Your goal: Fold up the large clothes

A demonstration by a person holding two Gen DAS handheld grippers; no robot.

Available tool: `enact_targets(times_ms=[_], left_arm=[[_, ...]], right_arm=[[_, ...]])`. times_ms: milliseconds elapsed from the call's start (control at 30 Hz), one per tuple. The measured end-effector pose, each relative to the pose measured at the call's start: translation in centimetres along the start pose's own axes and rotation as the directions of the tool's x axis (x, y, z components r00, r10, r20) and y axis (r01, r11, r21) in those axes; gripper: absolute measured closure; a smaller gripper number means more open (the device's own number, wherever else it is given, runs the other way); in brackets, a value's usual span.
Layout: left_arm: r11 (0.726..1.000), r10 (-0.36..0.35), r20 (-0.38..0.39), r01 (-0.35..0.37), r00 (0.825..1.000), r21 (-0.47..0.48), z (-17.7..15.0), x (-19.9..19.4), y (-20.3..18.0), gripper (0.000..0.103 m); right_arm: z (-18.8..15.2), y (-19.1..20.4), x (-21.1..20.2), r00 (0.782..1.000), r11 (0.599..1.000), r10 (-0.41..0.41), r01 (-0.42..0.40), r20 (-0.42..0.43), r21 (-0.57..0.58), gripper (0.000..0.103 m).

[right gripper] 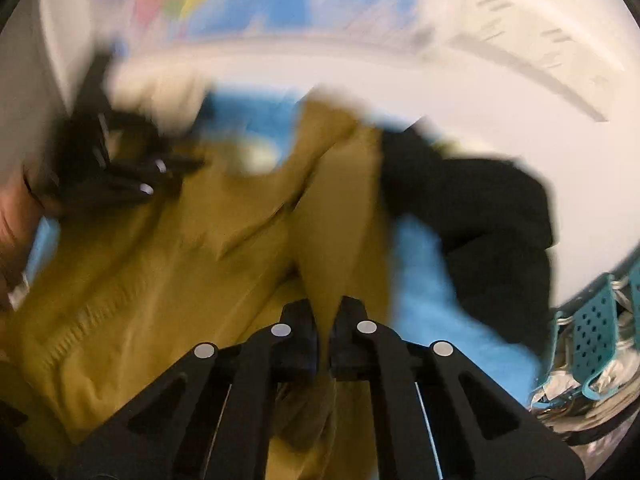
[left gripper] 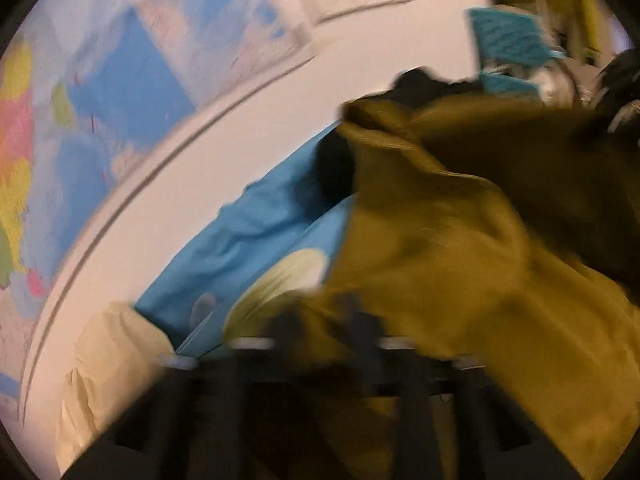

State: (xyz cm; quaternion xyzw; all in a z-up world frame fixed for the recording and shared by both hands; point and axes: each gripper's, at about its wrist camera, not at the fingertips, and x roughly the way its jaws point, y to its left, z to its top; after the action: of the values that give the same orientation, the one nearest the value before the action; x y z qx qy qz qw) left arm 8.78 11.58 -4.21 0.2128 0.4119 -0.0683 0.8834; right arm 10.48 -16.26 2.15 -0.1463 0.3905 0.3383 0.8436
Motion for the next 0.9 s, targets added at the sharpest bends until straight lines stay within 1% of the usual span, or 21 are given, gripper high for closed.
enact_targets(times_ms=[67,100,133,200,233,267,300,333,367,400,433,500,567,600,667,733,767,800,833,867,900], left_arm=[[0.979,-0.037,0.005,0.037,0.999,-0.201,1.0,0.6,4.4,0.102],[0.958,-0.044,0.008,0.045,0.999,-0.285,1.0,0.9,6.4,0.101],[0.917,-0.040,-0.005,0.035,0.999,-0.398,1.0,1.5,9.0,0.101],[0.870,-0.031,-0.041,0.006,0.999,-0.493,0.3,2.2,11.5,0.101],[0.869,-0.039,-0.030,0.019,0.999,-0.495,0.1,2.2,11.8,0.101],[0.887,-0.050,0.001,0.045,0.999,-0.459,-0.1,1.6,11.4,0.098],[0.909,-0.057,0.036,0.066,0.998,-0.411,-0.2,0.8,10.6,0.090],[0.933,-0.067,0.076,0.090,0.995,-0.348,-0.3,-0.3,9.5,0.083],[0.961,-0.080,0.120,0.108,0.990,-0.256,-0.4,-1.8,7.9,0.063],[0.978,-0.098,0.147,0.122,0.984,-0.170,-0.5,-3.0,6.2,0.050],[0.987,-0.117,0.163,0.132,0.980,-0.087,-0.5,-3.9,4.6,0.049],[0.985,-0.161,0.188,0.147,0.969,0.085,-0.9,-6.2,1.0,0.049],[0.960,-0.146,0.199,0.091,0.969,0.265,-1.3,-6.7,-2.9,0.041],[0.946,-0.138,0.187,0.073,0.973,0.317,-1.4,-6.3,-4.1,0.040],[0.904,-0.112,0.127,0.049,0.986,0.424,-1.3,-4.3,-7.2,0.040],[0.881,-0.072,0.065,0.033,0.995,0.472,-1.1,-1.7,-8.9,0.040],[0.875,-0.041,0.027,0.022,0.999,0.484,-1.0,-0.2,-9.3,0.041],[0.881,-0.033,0.000,0.029,0.999,0.472,-0.7,0.9,-9.1,0.051],[0.896,-0.047,-0.031,0.056,0.998,0.441,-0.3,1.9,-8.6,0.061],[0.918,-0.070,-0.049,0.083,0.996,0.387,0.3,2.3,-7.5,0.078],[0.940,-0.085,-0.046,0.096,0.995,0.328,0.9,2.4,-6.1,0.085]], right_arm=[[1.0,-3.8,-3.3,0.995,0.997,-0.046,0.040,0.085,0.069,0.100],[1.1,-6.0,-4.1,0.993,0.992,-0.047,0.034,0.106,0.122,0.100],[0.9,-8.2,-4.3,0.992,0.982,-0.051,0.029,0.117,0.186,0.100],[-0.6,-12.8,-2.2,0.995,0.949,-0.073,0.050,0.063,0.312,0.099],[-1.6,-14.5,-0.5,0.997,0.928,-0.074,0.064,0.012,0.367,0.098],[-3.0,-15.8,2.3,0.996,0.911,-0.047,0.072,-0.070,0.407,0.091],[-3.9,-16.1,3.9,0.988,0.902,-0.079,0.128,-0.134,0.412,0.077],[-4.5,-16.3,4.6,0.979,0.888,-0.123,0.181,-0.160,0.422,0.050],[-4.3,-16.1,4.8,0.982,0.887,-0.123,0.173,-0.141,0.429,0.046],[-4.0,-15.8,4.1,0.991,0.893,-0.107,0.130,-0.078,0.432,0.045],[-3.6,-15.4,3.4,0.993,0.897,-0.113,0.115,-0.031,0.426,0.043],[-1.6,-12.6,1.6,0.985,0.939,-0.151,0.118,0.078,0.324,0.036],[0.2,-8.9,1.3,0.981,0.977,-0.149,0.127,0.126,0.169,0.031],[0.9,-7.2,1.7,0.976,0.983,-0.171,0.160,0.133,0.086,0.018],[2.3,-4.4,4.1,0.957,0.959,-0.261,0.272,0.124,-0.082,0.011],[3.5,-3.5,6.8,0.954,0.941,-0.288,0.298,0.086,-0.158,0.015],[4.2,-3.8,8.7,0.954,0.938,-0.297,0.301,0.050,-0.170,0.020],[4.6,-4.3,9.8,0.955,0.942,-0.296,0.296,0.025,-0.156,0.023],[4.5,-4.9,10.5,0.964,0.955,-0.266,0.263,-0.004,-0.137,0.034],[4.8,-5.9,11.4,0.980,0.977,-0.196,0.191,-0.047,-0.091,0.057],[5.0,-6.8,11.7,0.987,0.988,-0.147,0.144,-0.067,-0.046,0.083]])
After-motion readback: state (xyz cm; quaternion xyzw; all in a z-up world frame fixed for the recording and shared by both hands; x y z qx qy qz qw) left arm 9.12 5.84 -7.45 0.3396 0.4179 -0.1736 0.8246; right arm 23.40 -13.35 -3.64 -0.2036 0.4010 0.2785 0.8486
